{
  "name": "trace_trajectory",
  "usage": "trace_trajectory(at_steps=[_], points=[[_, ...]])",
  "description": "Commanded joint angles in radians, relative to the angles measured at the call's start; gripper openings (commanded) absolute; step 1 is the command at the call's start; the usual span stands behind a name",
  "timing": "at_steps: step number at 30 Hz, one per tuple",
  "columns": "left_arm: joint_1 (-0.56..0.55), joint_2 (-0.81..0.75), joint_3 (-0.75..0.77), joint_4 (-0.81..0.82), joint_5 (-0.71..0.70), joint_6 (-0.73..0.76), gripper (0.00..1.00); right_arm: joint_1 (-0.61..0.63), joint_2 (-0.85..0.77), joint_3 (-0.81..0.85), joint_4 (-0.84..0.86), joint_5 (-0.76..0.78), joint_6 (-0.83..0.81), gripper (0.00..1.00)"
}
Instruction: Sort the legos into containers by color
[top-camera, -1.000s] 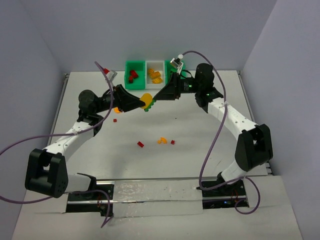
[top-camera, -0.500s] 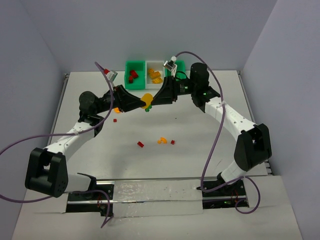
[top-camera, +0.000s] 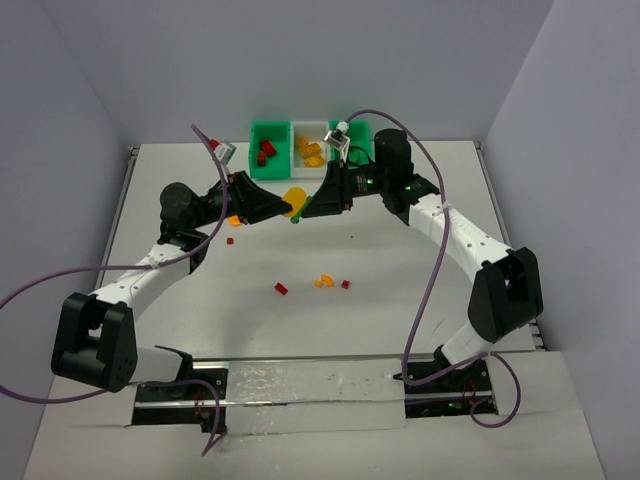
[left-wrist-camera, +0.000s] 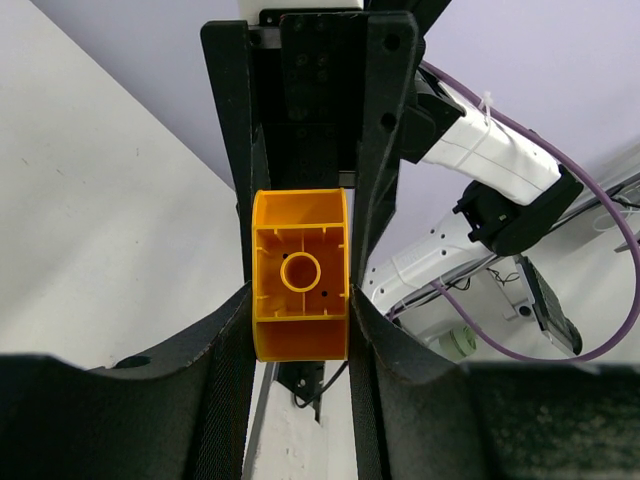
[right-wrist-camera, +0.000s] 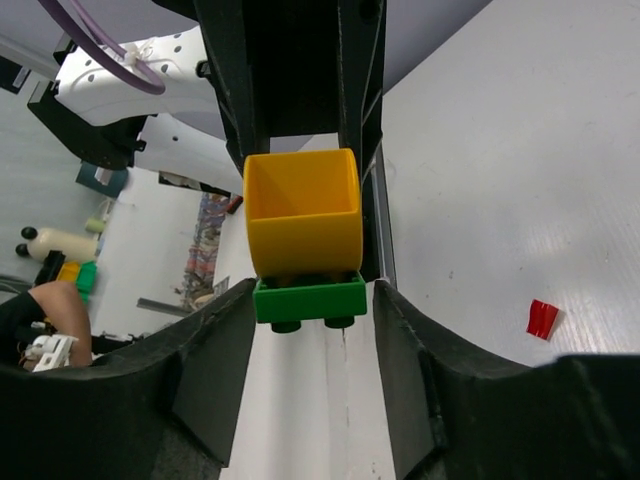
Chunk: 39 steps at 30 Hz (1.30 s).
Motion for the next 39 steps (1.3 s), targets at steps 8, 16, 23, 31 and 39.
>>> trace_trajectory(at_steps=[8,16,23,31,39], points=[[-0.011,-0.005,-0.016,0.045,-0.012,-0.016,0.00,0.013,-0.010,0.072,0.027,-0.001,-0.002,0.68],[-0.011,-0.004,-0.010,0.039,-0.015,-0.014,0.00,0.020,-0.014,0.084,-0.061,0.008,-0.098,0.35],[0.049,0.010,0.035,0.043,-0.010,-0.016,0.00,0.022,-0.028,0.099,-0.258,0.024,-0.282,0.03],[0.182,0.052,0.162,0.053,0.001,-0.017,0.00,0.009,-0.044,0.077,-0.470,0.054,-0.455,0.00],[0.196,0.017,0.291,-0.534,-0.094,0.505,0.00,-0.171,0.072,0.235,-0.475,0.449,-0.479,0.00]])
